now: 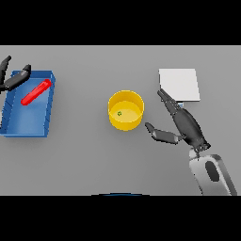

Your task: Pick up the red beaker and tilt it to pour out 1 green nut into yellow bowl. Pick up the yellow bowl and place it on the metallic measuring scale.

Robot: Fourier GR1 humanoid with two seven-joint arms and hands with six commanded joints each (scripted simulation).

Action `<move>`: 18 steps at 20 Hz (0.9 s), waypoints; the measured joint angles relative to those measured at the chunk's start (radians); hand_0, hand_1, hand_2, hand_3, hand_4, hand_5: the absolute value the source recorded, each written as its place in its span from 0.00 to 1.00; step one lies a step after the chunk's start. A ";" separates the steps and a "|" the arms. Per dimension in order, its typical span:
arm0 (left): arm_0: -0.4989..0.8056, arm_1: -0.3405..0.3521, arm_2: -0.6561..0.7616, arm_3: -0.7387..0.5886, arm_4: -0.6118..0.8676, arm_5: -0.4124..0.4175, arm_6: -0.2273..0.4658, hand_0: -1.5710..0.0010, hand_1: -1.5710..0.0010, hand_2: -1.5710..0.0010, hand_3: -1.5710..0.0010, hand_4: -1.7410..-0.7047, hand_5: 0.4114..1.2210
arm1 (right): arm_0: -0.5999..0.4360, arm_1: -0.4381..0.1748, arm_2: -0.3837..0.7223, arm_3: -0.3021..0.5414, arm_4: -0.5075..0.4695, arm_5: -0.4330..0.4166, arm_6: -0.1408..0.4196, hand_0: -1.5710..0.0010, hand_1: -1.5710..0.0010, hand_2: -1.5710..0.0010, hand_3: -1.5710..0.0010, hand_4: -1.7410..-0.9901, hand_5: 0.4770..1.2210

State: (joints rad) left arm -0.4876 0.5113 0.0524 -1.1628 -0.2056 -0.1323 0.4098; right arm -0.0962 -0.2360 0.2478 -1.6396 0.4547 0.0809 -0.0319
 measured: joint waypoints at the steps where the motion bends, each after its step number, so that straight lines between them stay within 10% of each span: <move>1: 0.003 -0.006 -0.002 -0.006 0.001 0.002 0.011 0.99 0.99 0.99 0.99 0.91 0.33 | -0.028 -0.021 0.023 0.003 0.036 0.018 0.008 1.00 1.00 1.00 1.00 0.81 0.21; 7: 0.016 -0.002 0.007 -0.007 0.017 -0.017 0.011 1.00 1.00 1.00 1.00 0.90 0.34 | -0.241 -0.138 0.173 0.103 0.234 0.140 -0.049 1.00 1.00 1.00 1.00 0.77 0.22; 18: 0.030 0.013 0.018 -0.035 0.025 -0.026 0.022 1.00 1.00 1.00 1.00 0.90 0.35 | -0.492 -0.126 0.366 0.360 0.379 0.278 -0.167 1.00 1.00 1.00 1.00 0.77 0.24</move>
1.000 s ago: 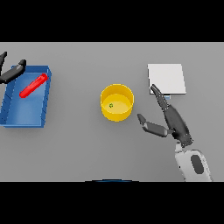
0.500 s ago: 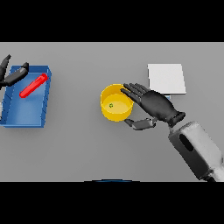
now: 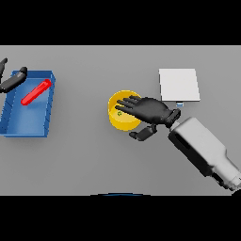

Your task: Pick up the red beaker and tilt it to pour out 1 green nut into yellow bowl. Pick up the yellow bowl and place it on the metallic measuring scale.

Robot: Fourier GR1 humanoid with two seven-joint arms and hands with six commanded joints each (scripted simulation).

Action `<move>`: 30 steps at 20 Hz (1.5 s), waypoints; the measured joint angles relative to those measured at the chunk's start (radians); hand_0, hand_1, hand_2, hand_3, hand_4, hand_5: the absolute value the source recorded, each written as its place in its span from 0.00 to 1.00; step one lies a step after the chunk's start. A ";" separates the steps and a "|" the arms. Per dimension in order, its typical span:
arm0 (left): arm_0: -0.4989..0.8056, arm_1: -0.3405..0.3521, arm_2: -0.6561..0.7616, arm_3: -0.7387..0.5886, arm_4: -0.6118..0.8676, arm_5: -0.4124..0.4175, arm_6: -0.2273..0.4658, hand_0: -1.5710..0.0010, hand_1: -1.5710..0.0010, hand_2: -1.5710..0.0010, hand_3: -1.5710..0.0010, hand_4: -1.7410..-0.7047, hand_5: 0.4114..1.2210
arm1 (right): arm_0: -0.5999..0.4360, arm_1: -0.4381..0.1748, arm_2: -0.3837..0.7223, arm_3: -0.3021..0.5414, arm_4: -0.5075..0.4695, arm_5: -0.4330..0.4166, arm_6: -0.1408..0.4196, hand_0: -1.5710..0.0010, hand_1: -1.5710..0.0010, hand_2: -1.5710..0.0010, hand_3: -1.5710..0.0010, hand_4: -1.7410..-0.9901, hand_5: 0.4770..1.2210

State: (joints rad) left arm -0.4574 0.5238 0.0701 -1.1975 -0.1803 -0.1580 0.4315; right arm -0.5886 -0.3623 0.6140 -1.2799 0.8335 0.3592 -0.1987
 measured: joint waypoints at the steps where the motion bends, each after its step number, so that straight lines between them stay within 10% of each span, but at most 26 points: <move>1: 0.000 0.001 -0.002 -0.001 -0.002 -0.002 0.005 1.00 1.00 1.00 1.00 0.90 0.36 | -0.014 -0.002 0.010 0.015 0.005 0.014 -0.008 1.00 1.00 1.00 1.00 0.77 0.25; 14: -0.019 0.014 -0.004 0.034 -0.018 -0.009 -0.018 1.00 1.00 1.00 1.00 0.92 0.37 | -0.137 0.072 0.081 0.228 0.049 0.080 0.002 0.97 0.96 0.94 0.92 0.64 0.45; 20: -0.005 0.013 -0.005 0.025 -0.014 -0.013 -0.032 1.00 1.00 1.00 1.00 0.92 0.37 | -0.130 0.064 0.087 0.217 0.040 0.070 -0.060 0.29 0.30 0.32 0.44 0.22 0.85; 30: -0.009 0.016 -0.009 0.027 -0.017 -0.019 -0.020 1.00 1.00 1.00 1.00 0.93 0.36 | -0.144 0.028 0.073 0.155 -0.008 0.141 -0.012 0.03 0.03 0.10 0.25 0.02 0.98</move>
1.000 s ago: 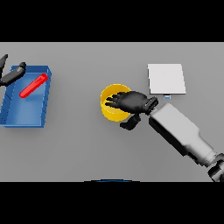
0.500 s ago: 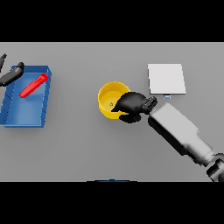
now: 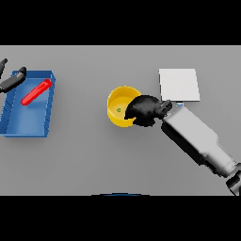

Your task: Pick up the red beaker and tilt it to pour out 1 green nut into yellow bowl. Pick up the yellow bowl and place it on the metallic measuring scale.

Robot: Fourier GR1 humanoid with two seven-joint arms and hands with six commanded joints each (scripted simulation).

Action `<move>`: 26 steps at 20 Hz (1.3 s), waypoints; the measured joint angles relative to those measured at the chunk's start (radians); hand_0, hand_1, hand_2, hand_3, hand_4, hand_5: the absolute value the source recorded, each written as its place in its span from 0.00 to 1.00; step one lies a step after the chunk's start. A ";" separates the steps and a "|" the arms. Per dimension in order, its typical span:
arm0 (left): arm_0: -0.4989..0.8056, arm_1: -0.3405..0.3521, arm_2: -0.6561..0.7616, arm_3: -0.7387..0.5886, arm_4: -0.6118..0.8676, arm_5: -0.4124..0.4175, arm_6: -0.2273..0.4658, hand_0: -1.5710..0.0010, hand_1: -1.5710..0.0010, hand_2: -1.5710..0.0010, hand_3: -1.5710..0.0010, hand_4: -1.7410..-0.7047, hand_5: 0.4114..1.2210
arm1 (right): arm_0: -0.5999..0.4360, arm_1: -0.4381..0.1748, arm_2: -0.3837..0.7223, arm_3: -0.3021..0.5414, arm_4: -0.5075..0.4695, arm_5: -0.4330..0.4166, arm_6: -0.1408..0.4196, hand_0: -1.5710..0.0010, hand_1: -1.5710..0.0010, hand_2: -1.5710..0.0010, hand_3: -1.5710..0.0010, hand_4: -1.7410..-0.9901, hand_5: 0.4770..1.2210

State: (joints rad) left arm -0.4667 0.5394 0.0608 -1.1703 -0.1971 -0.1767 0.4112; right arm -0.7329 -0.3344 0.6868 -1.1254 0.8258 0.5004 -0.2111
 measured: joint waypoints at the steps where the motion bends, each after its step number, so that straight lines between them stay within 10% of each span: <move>1: -0.005 -0.007 -0.006 0.005 -0.006 0.006 0.001 1.00 1.00 1.00 1.00 0.93 0.36 | 0.005 -0.004 -0.001 -0.017 -0.004 0.004 0.022 0.02 0.03 0.08 0.25 0.02 0.99; 13: -0.012 -0.012 0.008 0.002 0.019 0.001 -0.016 1.00 1.00 1.00 1.00 0.90 0.36 | 0.031 -0.137 -0.073 -0.244 -0.093 0.096 0.162 0.03 0.00 0.03 0.25 0.00 1.00; 26: 0.021 -0.009 0.018 -0.087 0.047 0.000 0.086 1.00 1.00 1.00 1.00 0.86 0.43 | -0.068 -0.241 -0.184 0.040 -0.067 -0.117 0.131 0.00 0.00 0.01 0.27 0.00 1.00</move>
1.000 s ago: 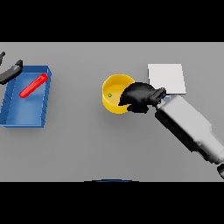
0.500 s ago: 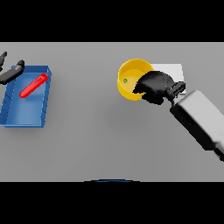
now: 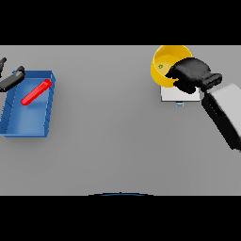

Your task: Pick up the red beaker and tilt it to pour out 1 green nut into yellow bowl. Pick up the yellow bowl and place it on the metallic measuring scale.

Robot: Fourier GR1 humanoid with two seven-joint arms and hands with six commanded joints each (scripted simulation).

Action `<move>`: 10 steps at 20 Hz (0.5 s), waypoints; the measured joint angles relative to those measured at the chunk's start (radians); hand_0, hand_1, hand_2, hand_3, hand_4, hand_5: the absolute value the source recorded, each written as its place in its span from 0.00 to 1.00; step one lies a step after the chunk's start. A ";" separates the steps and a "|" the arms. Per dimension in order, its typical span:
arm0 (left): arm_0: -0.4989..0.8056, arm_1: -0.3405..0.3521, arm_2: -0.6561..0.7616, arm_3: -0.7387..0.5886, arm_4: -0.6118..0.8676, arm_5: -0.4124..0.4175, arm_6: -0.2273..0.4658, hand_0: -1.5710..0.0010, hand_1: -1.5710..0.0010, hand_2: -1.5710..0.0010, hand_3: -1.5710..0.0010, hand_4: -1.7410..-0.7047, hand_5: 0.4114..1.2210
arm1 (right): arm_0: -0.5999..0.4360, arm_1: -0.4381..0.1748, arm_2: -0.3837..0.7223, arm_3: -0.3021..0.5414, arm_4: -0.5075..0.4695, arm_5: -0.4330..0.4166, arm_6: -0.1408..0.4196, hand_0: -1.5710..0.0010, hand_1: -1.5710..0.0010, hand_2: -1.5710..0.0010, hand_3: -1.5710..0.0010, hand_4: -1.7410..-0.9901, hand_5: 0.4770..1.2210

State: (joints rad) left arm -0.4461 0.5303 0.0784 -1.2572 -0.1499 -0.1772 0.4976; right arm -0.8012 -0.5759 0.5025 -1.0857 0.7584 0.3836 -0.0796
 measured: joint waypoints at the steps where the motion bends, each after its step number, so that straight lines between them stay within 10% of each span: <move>1: -0.008 0.000 0.002 0.000 0.002 0.001 0.007 1.00 1.00 1.00 1.00 0.85 0.43 | -0.008 0.004 -0.009 0.036 -0.007 -0.011 -0.004 0.00 0.00 0.02 0.26 0.00 1.00; 10: -0.011 -0.009 -0.013 0.018 -0.017 0.005 0.025 1.00 1.00 1.00 1.00 0.85 0.49 | -0.027 0.032 -0.021 0.276 -0.010 -0.107 -0.049 0.00 0.00 0.12 0.13 0.00 1.00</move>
State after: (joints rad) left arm -0.4572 0.5217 0.0649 -1.2394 -0.1668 -0.1723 0.5225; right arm -0.8280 -0.5436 0.4811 -0.8099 0.7479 0.2765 -0.1284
